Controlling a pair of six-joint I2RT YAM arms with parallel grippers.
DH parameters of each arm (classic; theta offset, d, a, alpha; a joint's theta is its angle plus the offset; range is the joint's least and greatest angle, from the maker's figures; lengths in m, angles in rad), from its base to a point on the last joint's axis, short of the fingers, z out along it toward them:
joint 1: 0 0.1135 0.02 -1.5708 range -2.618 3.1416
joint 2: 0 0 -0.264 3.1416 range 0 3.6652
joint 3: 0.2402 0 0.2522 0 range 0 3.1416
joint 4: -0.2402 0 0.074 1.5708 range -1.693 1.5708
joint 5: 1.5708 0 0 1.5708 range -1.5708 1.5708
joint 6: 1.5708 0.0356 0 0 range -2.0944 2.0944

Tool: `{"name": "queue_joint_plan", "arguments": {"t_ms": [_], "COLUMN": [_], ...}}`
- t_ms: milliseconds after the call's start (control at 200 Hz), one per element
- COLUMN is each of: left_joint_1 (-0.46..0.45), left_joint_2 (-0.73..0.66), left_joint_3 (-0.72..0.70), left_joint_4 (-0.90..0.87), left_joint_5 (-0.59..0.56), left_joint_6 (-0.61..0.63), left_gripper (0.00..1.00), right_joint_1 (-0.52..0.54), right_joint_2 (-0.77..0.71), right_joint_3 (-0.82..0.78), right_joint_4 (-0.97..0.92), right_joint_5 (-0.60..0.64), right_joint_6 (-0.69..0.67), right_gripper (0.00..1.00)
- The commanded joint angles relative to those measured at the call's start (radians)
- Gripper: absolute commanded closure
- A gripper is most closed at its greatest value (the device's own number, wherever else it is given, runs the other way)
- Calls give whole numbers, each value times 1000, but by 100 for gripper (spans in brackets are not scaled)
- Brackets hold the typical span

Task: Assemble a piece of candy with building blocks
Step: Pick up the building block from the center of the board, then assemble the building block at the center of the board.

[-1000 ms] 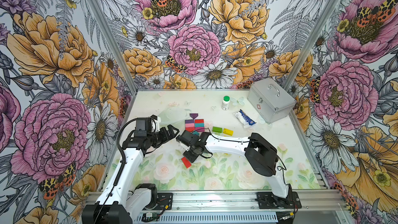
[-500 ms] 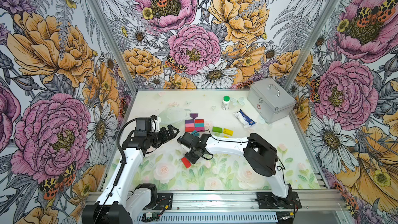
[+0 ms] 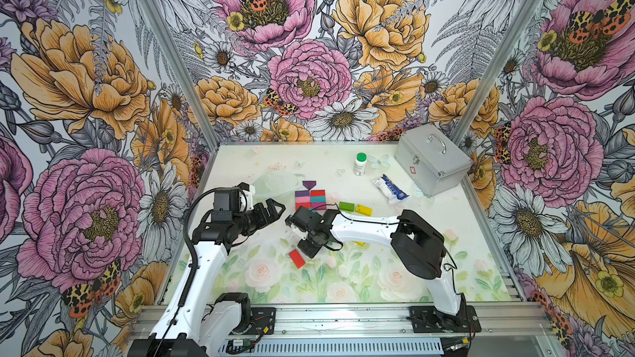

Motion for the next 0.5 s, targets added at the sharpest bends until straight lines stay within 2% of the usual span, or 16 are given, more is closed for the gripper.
{"name": "queue_joint_plan", "arguments": {"t_ms": [0,225,495], "left_joint_1": [10,10,-23], "left_joint_2": [-8,19,58], "left_joint_3": [33,49,64], "left_joint_4": [1,3,4], "left_joint_5": [23,33,26], "left_joint_6": [-6,7,54], "left_gripper": [1,1,1], "right_joint_1": [-50,-150,-230], "right_joint_2": [-113,-224,-164], "right_joint_3": [-6,-43,-62], "right_joint_4": [-8,-8,-83], "right_joint_5": [-57,-110,124], "right_joint_6": [-41,-112,-335], "right_gripper": [91,89,89]}}
